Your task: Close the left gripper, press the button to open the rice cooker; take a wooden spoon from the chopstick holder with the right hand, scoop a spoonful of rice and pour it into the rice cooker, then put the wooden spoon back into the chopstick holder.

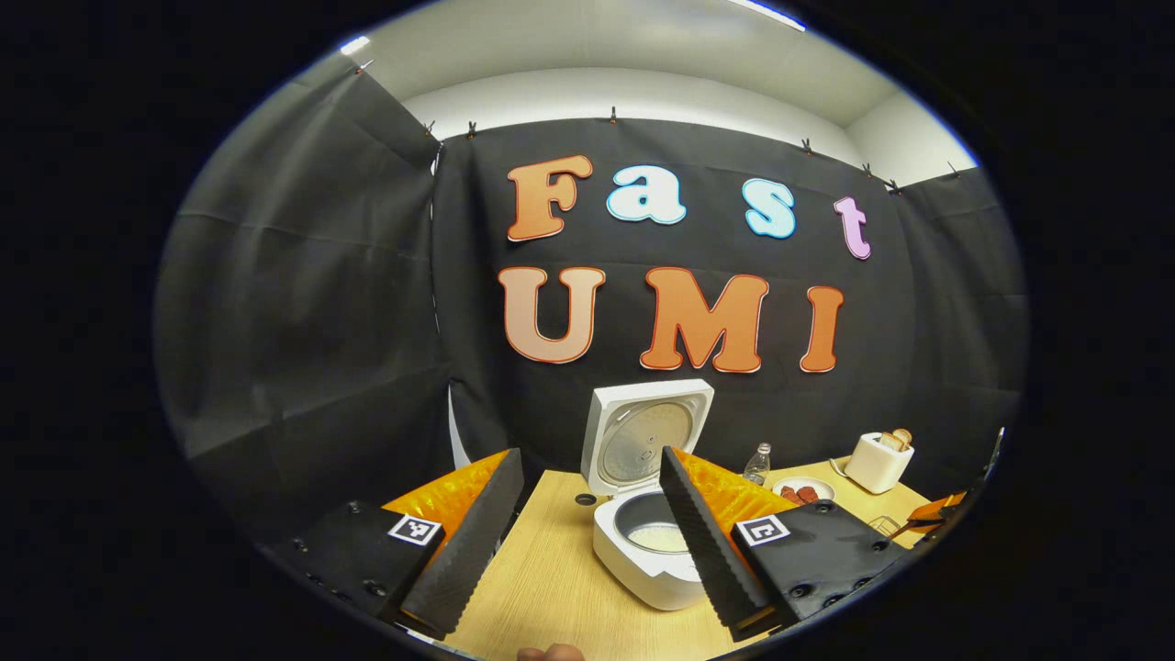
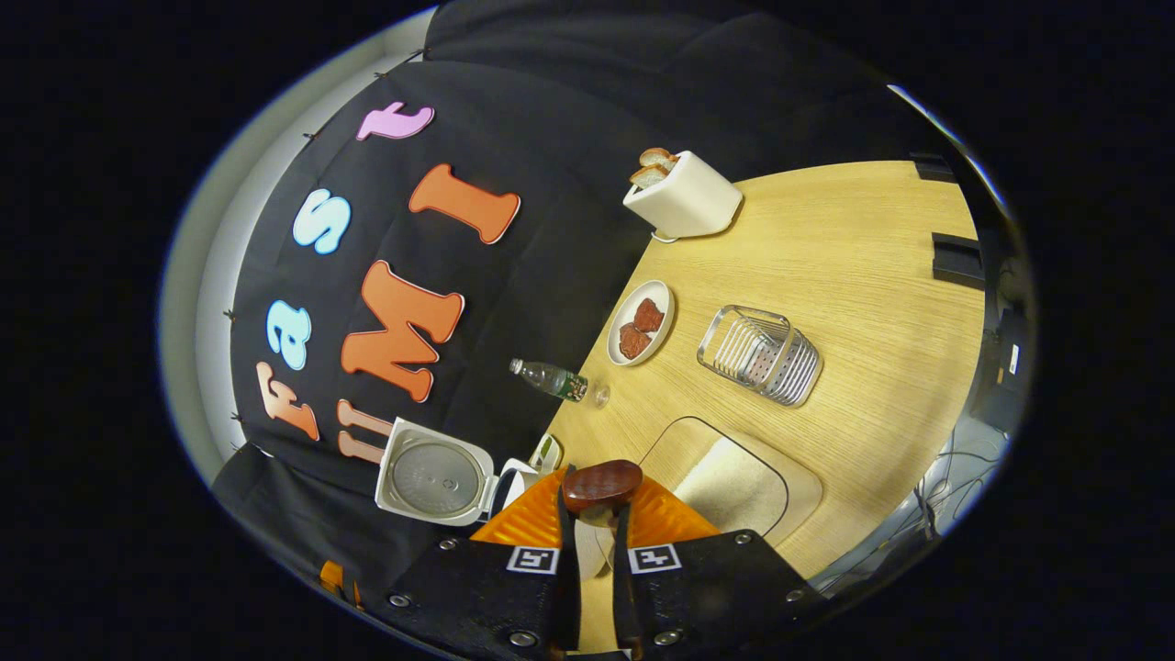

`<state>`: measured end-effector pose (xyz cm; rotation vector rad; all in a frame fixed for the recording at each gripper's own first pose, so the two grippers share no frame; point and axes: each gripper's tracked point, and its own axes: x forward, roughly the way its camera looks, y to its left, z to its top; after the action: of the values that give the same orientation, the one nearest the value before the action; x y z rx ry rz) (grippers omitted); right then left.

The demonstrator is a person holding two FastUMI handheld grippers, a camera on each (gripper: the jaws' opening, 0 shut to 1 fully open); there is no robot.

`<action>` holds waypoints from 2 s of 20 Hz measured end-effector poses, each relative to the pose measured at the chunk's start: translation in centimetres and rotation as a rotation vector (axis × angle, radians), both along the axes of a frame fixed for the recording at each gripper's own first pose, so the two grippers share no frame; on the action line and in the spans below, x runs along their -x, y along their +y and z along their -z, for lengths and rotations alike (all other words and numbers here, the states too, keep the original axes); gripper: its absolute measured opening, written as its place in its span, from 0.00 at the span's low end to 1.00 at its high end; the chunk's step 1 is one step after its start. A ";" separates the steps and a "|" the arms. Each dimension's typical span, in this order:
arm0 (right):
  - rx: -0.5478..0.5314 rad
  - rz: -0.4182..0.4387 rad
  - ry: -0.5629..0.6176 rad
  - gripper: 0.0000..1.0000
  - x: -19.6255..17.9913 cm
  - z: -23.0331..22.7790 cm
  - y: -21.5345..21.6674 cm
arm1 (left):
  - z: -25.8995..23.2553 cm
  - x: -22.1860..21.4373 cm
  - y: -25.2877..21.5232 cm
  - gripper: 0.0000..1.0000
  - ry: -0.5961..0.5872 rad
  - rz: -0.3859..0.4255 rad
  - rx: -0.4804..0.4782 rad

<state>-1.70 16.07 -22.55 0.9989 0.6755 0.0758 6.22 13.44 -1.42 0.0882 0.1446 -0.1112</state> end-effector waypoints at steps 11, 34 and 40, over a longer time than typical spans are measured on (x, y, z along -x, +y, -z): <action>-0.163 0.044 -0.025 0.18 -3.5 -4.6 3.8 | -0.5 -0.3 1.2 1.00 -0.007 -0.023 -0.001; -0.084 -0.213 -0.149 0.13 -12.7 -10.8 22.8 | 0.9 -0.4 3.6 1.00 0.045 -0.052 0.015; 0.071 -0.265 -0.250 0.13 -13.7 -12.9 25.2 | 2.2 -0.2 5.1 1.00 0.077 -0.069 0.016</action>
<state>12.03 41.23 -9.69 0.8102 0.5729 0.4004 6.44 18.58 -3.58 0.0624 0.2232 -0.0465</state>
